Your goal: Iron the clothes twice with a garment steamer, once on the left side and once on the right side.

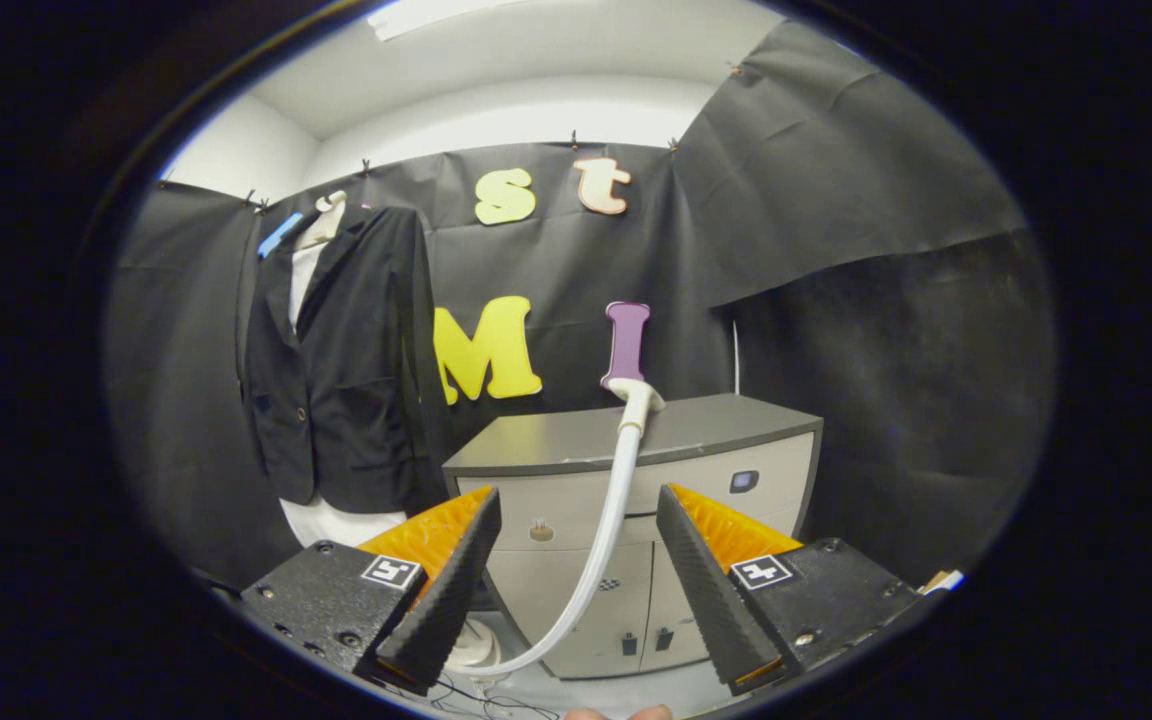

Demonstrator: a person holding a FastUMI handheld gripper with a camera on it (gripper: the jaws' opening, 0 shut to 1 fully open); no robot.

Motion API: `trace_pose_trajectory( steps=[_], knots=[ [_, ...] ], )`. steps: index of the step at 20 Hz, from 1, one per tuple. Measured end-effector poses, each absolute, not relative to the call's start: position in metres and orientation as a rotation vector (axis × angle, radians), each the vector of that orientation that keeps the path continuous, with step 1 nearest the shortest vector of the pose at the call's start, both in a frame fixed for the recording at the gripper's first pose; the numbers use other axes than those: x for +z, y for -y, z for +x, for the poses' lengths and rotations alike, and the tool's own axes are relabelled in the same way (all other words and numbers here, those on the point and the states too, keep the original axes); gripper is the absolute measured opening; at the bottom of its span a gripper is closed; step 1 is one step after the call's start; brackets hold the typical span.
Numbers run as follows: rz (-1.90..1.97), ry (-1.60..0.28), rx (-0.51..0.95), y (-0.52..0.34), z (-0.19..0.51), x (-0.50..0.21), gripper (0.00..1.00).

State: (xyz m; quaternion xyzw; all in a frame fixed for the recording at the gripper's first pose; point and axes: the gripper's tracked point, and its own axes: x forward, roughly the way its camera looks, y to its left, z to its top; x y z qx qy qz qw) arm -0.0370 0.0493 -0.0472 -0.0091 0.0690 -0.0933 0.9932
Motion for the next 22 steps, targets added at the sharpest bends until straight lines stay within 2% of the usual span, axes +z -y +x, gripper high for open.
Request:
trace_pose_trajectory(
  steps=[8, 12, 17, 22],
  knots=[
    [-0.028, -0.125, -0.133, -0.038, -0.004, -0.029, 0.98],
    [0.018, -0.223, -0.132, -0.013, 0.035, -0.039, 0.98],
    [-0.005, -0.244, -0.118, 0.014, 0.089, -0.025, 0.98],
    [0.066, -0.33, -0.161, 0.048, 0.14, -0.01, 0.98]
  ],
)
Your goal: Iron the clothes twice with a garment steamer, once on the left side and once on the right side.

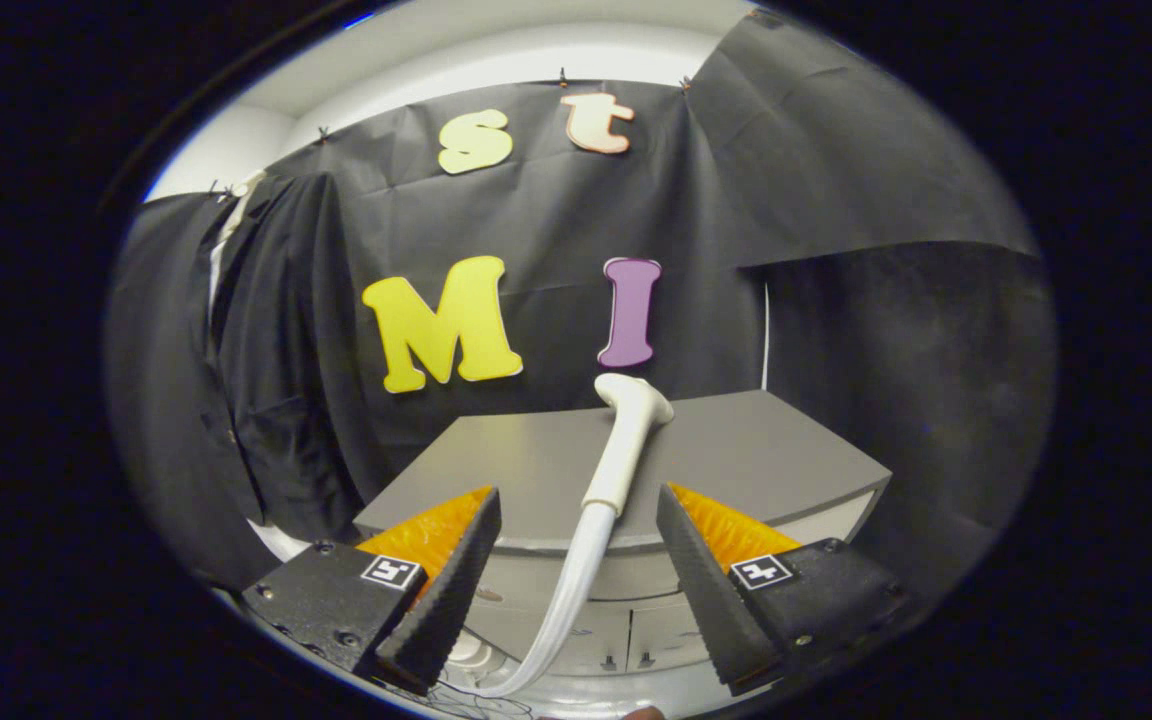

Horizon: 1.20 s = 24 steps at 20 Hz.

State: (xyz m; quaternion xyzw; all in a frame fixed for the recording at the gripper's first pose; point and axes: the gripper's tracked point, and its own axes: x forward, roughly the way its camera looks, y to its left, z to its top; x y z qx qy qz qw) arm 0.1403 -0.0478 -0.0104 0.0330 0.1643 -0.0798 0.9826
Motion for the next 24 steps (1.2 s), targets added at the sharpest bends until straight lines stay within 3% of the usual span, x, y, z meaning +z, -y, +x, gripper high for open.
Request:
trace_pose_trajectory(
  steps=[8, 18, 22, 24],
  knots=[
    [0.183, -0.513, -0.172, 0.075, 0.221, -0.038, 0.94],
    [0.23, -0.67, -0.231, 0.101, 0.271, -0.085, 0.7],
    [0.206, -0.682, -0.267, 0.106, 0.279, -0.087, 0.54],
    [0.179, -0.672, -0.256, 0.105, 0.279, -0.089, 0.5]
  ],
)
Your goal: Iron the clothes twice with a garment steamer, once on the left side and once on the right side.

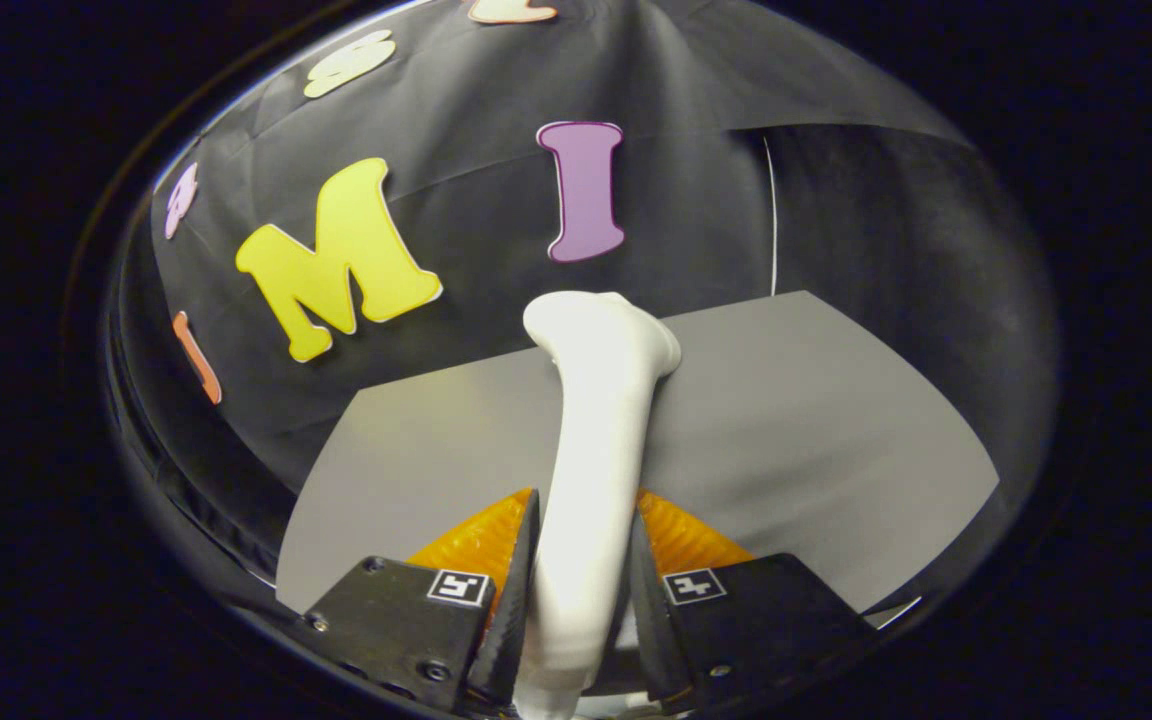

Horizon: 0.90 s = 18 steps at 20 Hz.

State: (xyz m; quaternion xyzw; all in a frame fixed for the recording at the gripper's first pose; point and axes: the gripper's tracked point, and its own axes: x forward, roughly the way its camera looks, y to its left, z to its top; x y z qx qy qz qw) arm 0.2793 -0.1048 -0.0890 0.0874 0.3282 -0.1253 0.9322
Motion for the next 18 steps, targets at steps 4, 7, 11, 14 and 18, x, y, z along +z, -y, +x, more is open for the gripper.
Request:
trace_pose_trajectory(
  steps=[4, 7, 11, 14, 18],
  knots=[
    [0.212, -0.656, -0.261, 0.098, 0.285, -0.088, 0.41],
    [0.116, -0.578, -0.281, 0.093, 0.28, -0.07, 0.36],
    [0.088, -0.448, -0.254, 0.059, 0.255, -0.031, 0.35],
    [0.045, -0.375, -0.246, 0.028, 0.23, -0.008, 0.35],
    [0.026, -0.302, -0.251, -0.01, 0.198, 0.015, 0.35]
  ],
)
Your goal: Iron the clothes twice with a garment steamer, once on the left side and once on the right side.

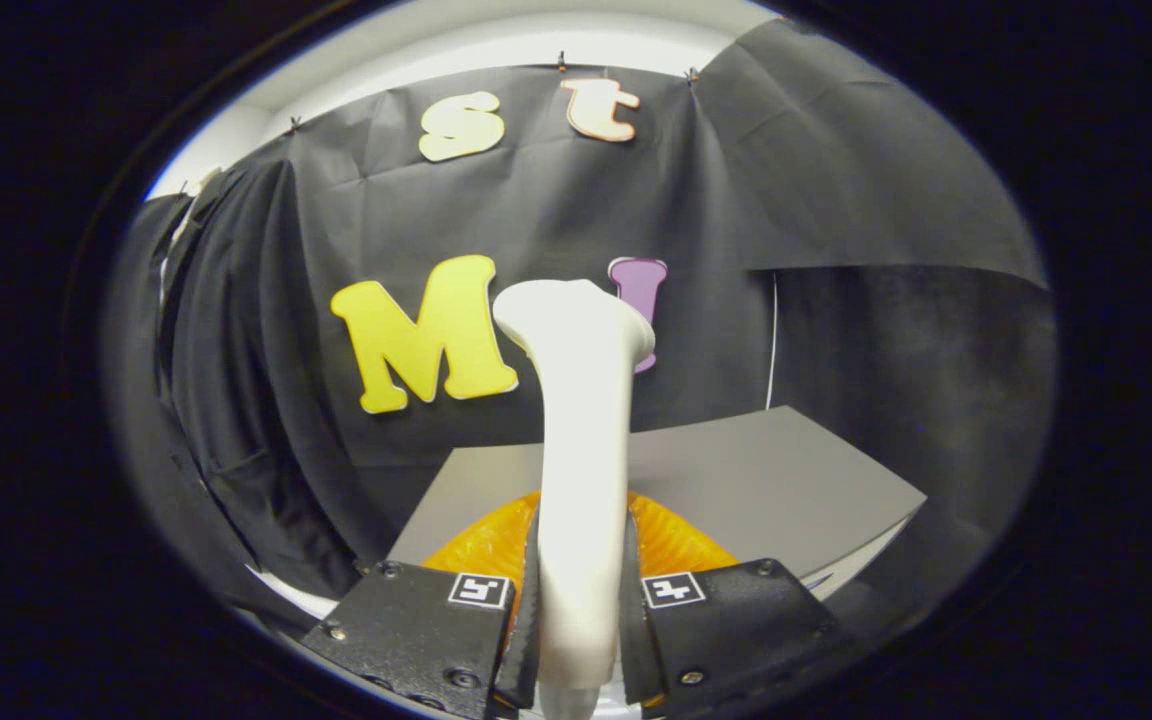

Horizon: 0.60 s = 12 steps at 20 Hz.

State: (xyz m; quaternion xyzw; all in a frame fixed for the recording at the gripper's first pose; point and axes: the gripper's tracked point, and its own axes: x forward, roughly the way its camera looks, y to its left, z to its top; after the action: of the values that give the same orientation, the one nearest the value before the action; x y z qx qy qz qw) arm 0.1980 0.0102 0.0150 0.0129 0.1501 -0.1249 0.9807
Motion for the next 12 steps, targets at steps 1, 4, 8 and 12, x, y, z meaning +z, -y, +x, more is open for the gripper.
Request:
trace_pose_trajectory(
  steps=[1, 4, 8, 12],
  knots=[
    [0.014, -0.284, -0.259, -0.019, 0.191, 0.02, 0.35],
    [-0.019, -0.229, -0.265, -0.051, 0.173, 0.036, 0.35],
    [-0.09, -0.144, -0.286, -0.091, 0.151, 0.053, 0.35],
    [-0.108, -0.053, -0.294, -0.139, 0.136, 0.065, 0.35]
  ],
)
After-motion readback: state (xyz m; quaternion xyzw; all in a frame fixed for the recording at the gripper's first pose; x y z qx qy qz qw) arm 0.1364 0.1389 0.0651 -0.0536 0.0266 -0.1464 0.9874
